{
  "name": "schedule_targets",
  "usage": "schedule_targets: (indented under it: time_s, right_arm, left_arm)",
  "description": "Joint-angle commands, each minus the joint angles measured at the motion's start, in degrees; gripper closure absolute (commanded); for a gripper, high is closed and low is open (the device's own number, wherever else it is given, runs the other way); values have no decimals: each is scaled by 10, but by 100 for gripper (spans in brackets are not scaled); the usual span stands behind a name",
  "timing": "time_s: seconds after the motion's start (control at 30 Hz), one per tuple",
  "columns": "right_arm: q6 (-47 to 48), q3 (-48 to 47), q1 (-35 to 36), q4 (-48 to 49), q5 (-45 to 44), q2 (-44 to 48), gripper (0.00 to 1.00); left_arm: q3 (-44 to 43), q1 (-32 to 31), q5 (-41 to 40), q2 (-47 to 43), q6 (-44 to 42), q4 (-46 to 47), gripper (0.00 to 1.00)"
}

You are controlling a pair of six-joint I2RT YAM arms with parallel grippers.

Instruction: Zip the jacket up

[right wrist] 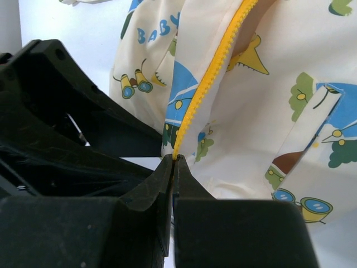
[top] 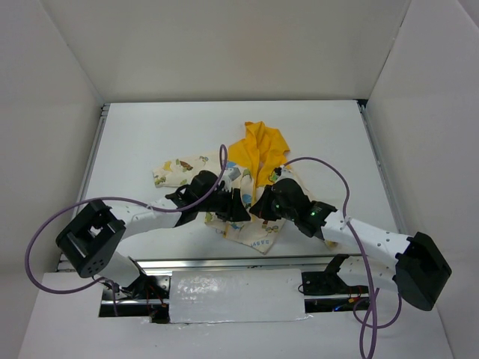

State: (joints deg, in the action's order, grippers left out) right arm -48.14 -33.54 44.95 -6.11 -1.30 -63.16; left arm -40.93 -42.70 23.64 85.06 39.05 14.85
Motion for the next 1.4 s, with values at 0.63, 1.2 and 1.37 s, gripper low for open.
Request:
schedule_targets:
  time_s: [0.63, 1.2, 1.37]
  right_arm:
    - [-17, -28, 10, 21, -10, -10, 100]
    - [-4, -40, 78, -65, -97, -3, 49]
    - [-21, -121, 137, -118, -170, -104, 43]
  left_arm:
    - [-18, -4, 19, 17, -9, 25, 100]
    - [-21, 66, -281, -138, 1, -271, 100]
    - [-15, 78, -315, -180, 4, -318, 100]
